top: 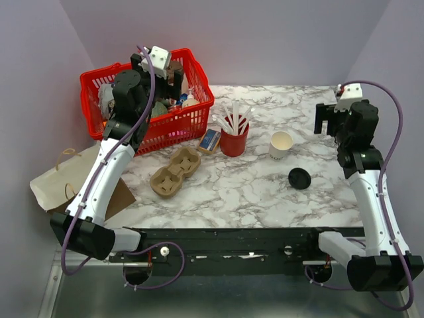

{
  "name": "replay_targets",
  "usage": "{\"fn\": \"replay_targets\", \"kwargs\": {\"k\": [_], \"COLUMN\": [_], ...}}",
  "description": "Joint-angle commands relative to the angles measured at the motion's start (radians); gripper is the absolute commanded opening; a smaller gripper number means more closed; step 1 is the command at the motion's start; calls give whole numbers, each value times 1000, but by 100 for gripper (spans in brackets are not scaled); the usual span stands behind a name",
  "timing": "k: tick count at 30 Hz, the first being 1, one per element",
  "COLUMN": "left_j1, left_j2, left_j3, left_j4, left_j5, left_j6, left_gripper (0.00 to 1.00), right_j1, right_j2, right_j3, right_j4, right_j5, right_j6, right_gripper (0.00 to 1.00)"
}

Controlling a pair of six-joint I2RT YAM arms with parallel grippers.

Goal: Pack the takeout coffee

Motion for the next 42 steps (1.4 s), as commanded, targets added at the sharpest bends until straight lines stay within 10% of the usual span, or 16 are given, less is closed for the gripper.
{"fn": "replay_targets", "kwargs": {"k": [1, 11, 27, 42], "left_j1": [-4, -45, -78, -78], "left_j2": [7, -27, -157, -187], "left_j3": [40, 39, -104, -141], "left_j4": [-61, -255, -385, -409], "left_j5": [169, 496, 512, 496], "left_j6": [51, 172, 332, 352], "left_gripper": [99, 99, 99, 99], "right_j1": [2, 2, 120, 200], "right_j2": [57, 80, 379, 620], "right_j3": [97, 184, 206, 240], "right_j4": [-13, -131, -272, -346], "right_j5": [-35, -538, -516, -491], "right_j6": [-49, -283, -595, -567], "right_gripper": [100, 100, 81, 63]}}
